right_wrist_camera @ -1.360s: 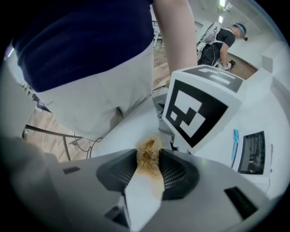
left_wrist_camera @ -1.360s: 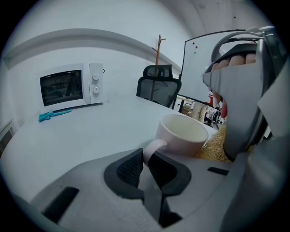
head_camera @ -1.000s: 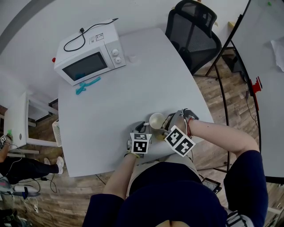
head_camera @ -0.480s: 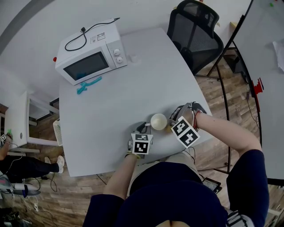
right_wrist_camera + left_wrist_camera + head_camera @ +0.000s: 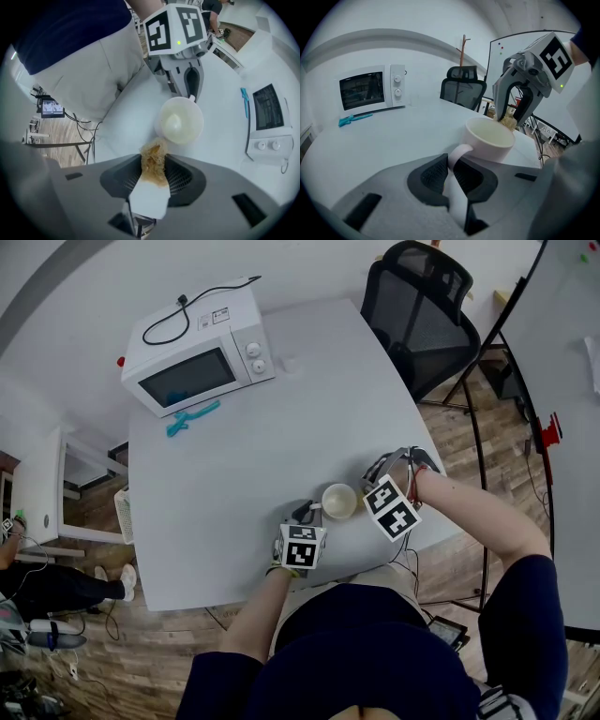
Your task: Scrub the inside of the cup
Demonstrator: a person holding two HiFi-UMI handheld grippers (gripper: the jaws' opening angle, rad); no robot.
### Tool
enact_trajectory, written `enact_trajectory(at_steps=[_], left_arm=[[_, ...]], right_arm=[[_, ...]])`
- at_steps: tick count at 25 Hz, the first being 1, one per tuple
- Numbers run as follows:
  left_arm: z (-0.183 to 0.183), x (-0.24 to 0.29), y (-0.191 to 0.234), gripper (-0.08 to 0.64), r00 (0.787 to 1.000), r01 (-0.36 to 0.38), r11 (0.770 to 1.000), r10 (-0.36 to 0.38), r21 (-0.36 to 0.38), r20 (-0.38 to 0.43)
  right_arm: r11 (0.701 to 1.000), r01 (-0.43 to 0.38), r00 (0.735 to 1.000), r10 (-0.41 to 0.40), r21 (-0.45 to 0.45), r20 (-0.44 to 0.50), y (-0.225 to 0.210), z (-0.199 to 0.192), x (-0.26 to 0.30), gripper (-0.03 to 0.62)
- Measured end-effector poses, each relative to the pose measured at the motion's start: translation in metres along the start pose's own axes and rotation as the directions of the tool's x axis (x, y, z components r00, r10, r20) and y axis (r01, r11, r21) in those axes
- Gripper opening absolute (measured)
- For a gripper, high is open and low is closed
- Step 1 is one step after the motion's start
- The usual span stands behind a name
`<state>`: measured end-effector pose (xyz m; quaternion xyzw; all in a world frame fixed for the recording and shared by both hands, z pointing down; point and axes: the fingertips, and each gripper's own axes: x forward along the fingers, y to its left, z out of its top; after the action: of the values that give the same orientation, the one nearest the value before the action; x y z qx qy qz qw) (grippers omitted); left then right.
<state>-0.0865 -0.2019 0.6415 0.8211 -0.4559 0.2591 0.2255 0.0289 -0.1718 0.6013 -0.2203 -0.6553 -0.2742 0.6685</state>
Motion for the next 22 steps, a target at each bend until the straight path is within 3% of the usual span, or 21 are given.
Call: enact_trajectory(at_steps=[13,22], left_arm=[[-0.001,0.000,0.001,0.040,1.000,-0.014,1.000,0.014,-0.026,-0.004],[0.000,0.001,0.000,0.040,1.000,-0.030,0.999,0.029,-0.031,-0.011]], right_arm=[[0.996,0.036,0.999,-0.038,0.083,0.017,-0.056,-0.008,0.001,0.156],[0.997,0.068,0.997,-0.068,0.029,0.021,-0.098,0.013,-0.001,0.156]])
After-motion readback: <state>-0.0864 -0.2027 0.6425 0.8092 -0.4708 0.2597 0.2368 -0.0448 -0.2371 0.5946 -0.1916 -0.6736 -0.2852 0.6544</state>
